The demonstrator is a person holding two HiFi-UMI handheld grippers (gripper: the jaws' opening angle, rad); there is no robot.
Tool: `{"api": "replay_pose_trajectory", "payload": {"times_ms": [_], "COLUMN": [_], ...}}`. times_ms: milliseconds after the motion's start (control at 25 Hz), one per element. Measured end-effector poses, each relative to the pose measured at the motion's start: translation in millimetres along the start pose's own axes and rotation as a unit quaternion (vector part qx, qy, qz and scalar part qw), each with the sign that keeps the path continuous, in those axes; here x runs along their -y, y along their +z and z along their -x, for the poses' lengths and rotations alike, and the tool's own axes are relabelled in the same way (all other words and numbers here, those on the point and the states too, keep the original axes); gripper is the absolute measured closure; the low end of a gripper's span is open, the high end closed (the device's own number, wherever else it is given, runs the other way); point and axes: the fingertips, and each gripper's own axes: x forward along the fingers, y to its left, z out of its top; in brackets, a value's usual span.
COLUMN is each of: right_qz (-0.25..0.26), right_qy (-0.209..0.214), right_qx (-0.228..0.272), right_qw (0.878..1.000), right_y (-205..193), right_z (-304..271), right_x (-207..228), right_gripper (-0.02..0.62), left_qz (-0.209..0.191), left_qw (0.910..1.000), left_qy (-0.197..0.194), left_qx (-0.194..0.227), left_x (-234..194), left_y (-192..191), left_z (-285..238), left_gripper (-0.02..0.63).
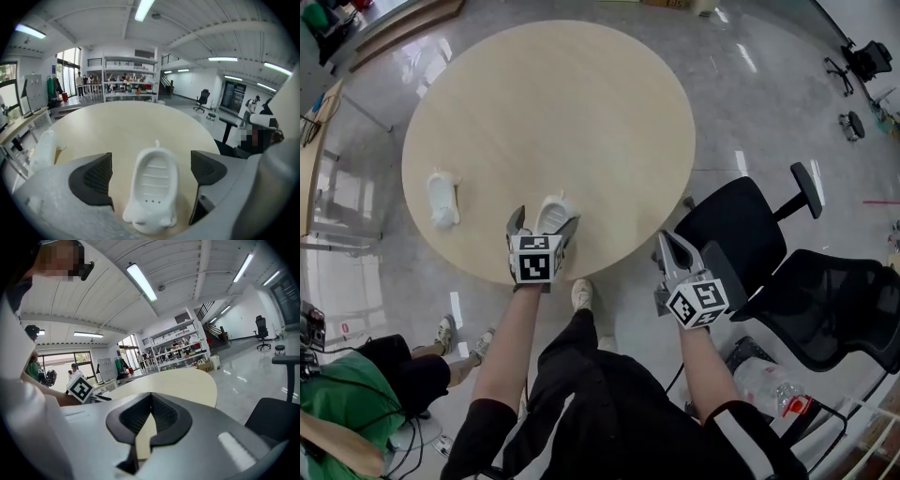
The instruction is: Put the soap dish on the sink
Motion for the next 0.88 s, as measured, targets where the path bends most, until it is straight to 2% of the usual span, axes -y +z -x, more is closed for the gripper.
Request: {"api": "replay_pose_trajectory", "payload": {"times_ms": [120,200,280,360,480,560,720,880], "right_qz": [0.012,0.021,0.028,0.035,0.046,0.054,0.065,0.068], "right_qy": [-0.005,-0.008,-0.009,-0.009,-0.007,-0.004,0.005,0.007], "right_qx": [0.026,0.042,0.055,0.067,0.086,0.098,0.117,0.127], "right_qw": [1.0,0.999,0.998,0.997,0.995,0.994,0.991,0.99], "right_y": [20,33,42,49,58,61,63,60], "right_z": [11,23,38,55,81,101,139,172], "right_x": [3,5,3,-1,-11,-16,-26,-34], "right_gripper": [0.592,0.592,0.592,0.592,0.592,0.592,0.593,0.594], "left_qz": [0.004,-0.007,-0.017,-0.015,-0.013,-0.015,-0.017,-0.024], "left_qw": [0.9965,0.9904,0.9834,0.9778,0.972,0.9649,0.9497,0.9409], "left_qy": [-0.029,-0.035,-0.015,0.001,-0.028,-0.04,-0.042,-0.039], "left_qx": [0.078,0.134,0.18,0.209,0.233,0.259,0.31,0.336], "left_x": [8,15,19,20,35,48,66,80], "left_y": [32,52,63,66,65,63,61,51], "left_z": [24,45,69,91,119,142,192,235], "left_gripper": [0.104,0.193,0.353,0.6,0.604,0.604,0.604,0.603]}}
